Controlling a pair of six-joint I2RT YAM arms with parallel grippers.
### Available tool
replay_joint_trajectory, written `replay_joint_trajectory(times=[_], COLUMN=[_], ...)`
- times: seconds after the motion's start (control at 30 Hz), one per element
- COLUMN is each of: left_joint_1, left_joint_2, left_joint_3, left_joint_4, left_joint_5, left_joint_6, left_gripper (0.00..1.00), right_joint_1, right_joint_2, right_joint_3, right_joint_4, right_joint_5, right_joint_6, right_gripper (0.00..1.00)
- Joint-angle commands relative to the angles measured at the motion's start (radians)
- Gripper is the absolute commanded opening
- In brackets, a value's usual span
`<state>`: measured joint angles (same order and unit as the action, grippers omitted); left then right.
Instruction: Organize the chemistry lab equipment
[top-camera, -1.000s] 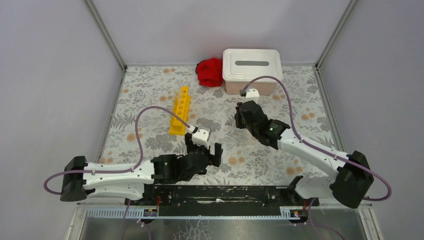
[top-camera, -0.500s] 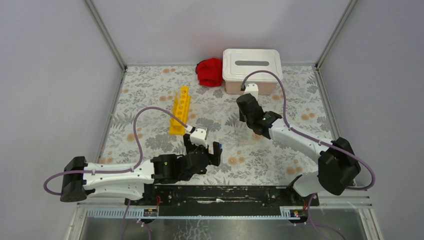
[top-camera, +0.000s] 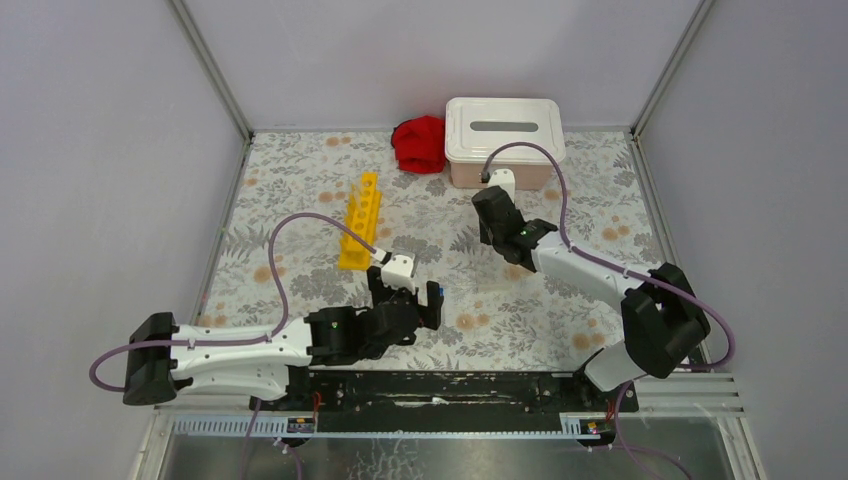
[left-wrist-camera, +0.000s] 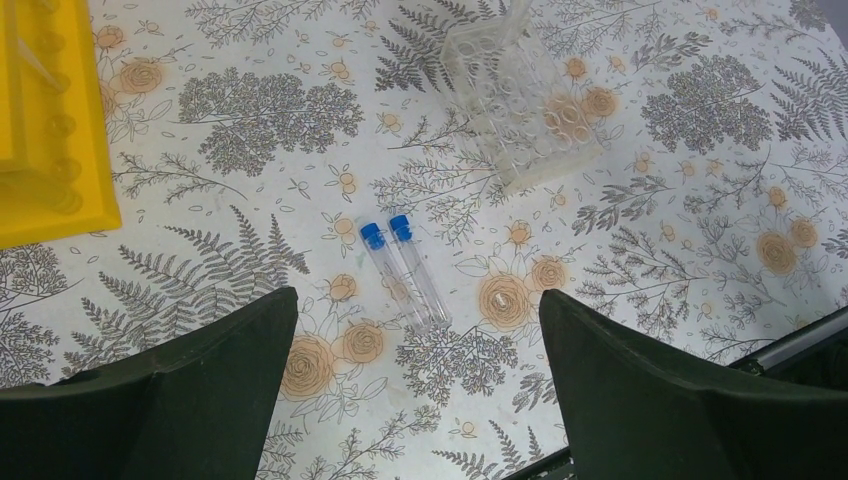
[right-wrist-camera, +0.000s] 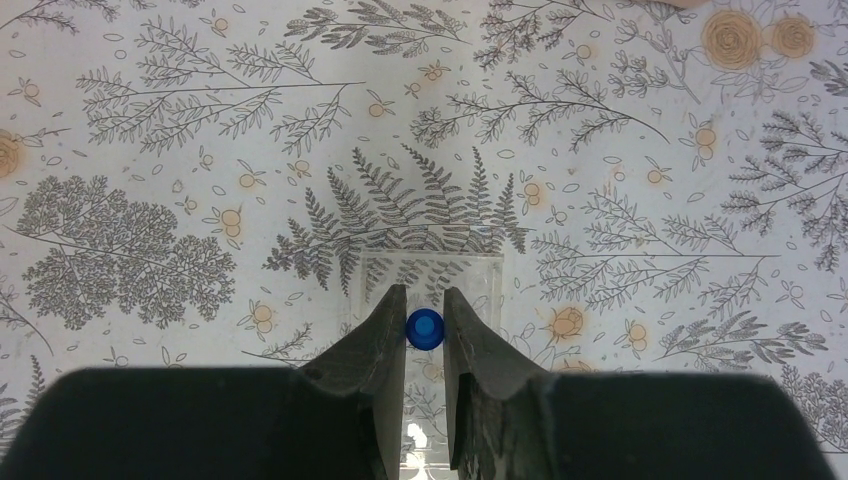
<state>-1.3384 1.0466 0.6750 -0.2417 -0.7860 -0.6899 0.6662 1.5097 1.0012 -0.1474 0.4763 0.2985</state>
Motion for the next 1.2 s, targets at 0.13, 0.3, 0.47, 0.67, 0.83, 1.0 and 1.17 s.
replay_joint_trajectory(times=[0.13, 0.3, 0.47, 0.67, 0.83, 1.0, 1.17], left_joint_1=[0.016, 0.022, 0.029, 0.041, 0.045, 0.051, 0.056], left_joint_2=[-0.022, -0.028, -0.027, -0.014, -0.005, 0.002, 0.01], left_joint_3=[-0.025, -0.034, -0.04, -0.043, -0.041, -0.042, -0.047], left_joint_4=[0.044, 0.052, 0.065, 0.081, 0.088, 0.093, 0.101], left_joint_5=[-0.013, -0.009, -0.002, 0.009, 0.017, 0.023, 0.031], left_joint_6=[-0.02, -0.021, -0.013, -0.005, -0.003, -0.005, -0.008], left_gripper=[0.99, 0.99, 0.99, 0.99, 0.99, 0.99, 0.99], right_joint_1=[-0.011, -0.018, -0.025, -0.033, -0.035, -0.036, -0.036], right_joint_2=[0.015, 0.027, 0.041, 0.053, 0.058, 0.068, 0.081], right_joint_3=[0.032, 0.024, 0.019, 0.005, -0.012, -0.027, -0.035], right_joint_4=[0.048, 0.065, 0.077, 0.088, 0.096, 0.104, 0.11], right_joint_5=[-0.028, -0.034, -0.043, -0.058, -0.066, -0.078, -0.089], right_joint_6=[0.0, -0.001, -0.002, -0.001, 0.002, 0.004, 0.003], right_gripper=[0.0, 0.0, 0.0, 0.0, 0.0, 0.0, 0.0])
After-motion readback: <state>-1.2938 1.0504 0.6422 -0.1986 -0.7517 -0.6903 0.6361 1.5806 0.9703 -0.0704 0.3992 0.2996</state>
